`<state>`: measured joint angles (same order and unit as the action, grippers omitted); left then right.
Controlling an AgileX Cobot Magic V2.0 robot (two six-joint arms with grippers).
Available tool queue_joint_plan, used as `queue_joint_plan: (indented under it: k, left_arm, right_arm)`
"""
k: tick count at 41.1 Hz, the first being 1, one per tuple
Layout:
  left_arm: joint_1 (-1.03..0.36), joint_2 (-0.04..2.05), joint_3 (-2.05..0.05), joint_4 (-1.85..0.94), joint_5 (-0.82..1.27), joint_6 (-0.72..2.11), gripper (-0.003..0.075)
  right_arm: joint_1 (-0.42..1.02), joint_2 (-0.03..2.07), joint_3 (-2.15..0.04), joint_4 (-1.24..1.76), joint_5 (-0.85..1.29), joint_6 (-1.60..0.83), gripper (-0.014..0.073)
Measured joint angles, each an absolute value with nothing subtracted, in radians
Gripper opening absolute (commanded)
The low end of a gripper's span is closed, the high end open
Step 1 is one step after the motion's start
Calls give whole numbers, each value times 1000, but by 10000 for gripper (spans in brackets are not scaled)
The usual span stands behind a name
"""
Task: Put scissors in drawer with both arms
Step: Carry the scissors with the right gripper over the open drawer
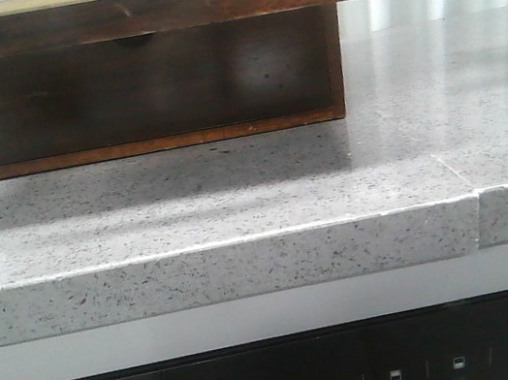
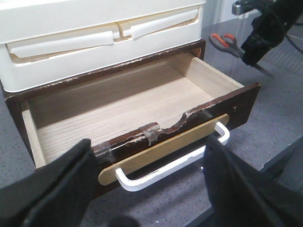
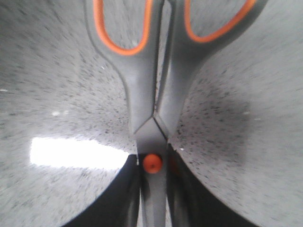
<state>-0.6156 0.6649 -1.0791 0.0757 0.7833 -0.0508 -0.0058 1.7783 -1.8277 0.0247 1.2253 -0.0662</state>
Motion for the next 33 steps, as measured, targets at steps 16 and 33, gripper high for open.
queue_joint_plan:
  k: [16,33]
  left_arm:
    - [-616,665,-1079,76,783,-51,459]
    - [-616,665,-1079,76,783,-51,459]
  right_arm:
    - [68,1451,-1829,104,1195,-177,110]
    - [282,1348,-1832,332,1158,-486,110]
